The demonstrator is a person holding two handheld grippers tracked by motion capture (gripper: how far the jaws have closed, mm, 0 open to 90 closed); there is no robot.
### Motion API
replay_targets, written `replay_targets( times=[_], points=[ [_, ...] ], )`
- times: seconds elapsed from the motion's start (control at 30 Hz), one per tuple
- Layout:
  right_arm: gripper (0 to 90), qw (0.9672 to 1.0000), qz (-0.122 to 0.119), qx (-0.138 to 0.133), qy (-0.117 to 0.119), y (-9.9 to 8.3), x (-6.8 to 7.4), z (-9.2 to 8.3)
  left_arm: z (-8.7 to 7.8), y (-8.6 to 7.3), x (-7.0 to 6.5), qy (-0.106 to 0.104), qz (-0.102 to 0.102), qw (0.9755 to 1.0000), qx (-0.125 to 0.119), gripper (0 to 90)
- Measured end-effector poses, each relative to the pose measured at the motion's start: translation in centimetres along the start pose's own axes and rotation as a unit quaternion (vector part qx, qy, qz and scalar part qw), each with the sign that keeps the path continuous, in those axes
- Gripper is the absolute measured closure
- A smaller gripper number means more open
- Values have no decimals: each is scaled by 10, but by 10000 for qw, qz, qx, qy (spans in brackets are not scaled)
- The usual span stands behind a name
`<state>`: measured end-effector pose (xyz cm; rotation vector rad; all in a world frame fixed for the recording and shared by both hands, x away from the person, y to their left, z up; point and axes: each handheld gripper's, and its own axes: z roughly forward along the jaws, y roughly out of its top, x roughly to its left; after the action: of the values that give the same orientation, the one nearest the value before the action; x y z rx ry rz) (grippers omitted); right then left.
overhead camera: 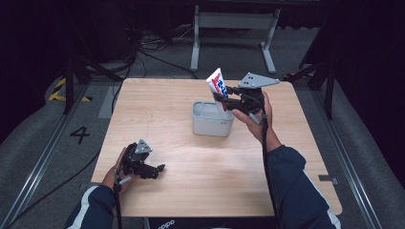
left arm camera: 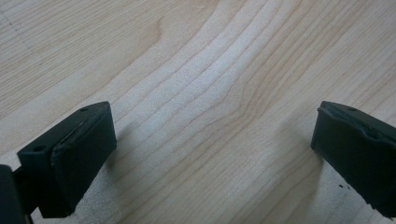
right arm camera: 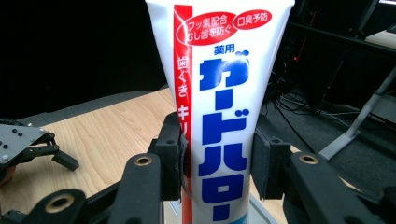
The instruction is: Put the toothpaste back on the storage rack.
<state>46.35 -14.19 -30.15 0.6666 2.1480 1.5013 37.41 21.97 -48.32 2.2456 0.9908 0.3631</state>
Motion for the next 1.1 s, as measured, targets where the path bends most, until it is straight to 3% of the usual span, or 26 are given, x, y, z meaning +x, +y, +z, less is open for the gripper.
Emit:
replay_targets(
  times=[0.77,1.1],
  points=[
    [614,9997,144,188,33,-11,-12,32,0,0,0,-2,1,10000,5,4],
    [613,9995,96,293,43,-10,-10,45,0,0,0,25,29,10000,-14,5]
  ],
)
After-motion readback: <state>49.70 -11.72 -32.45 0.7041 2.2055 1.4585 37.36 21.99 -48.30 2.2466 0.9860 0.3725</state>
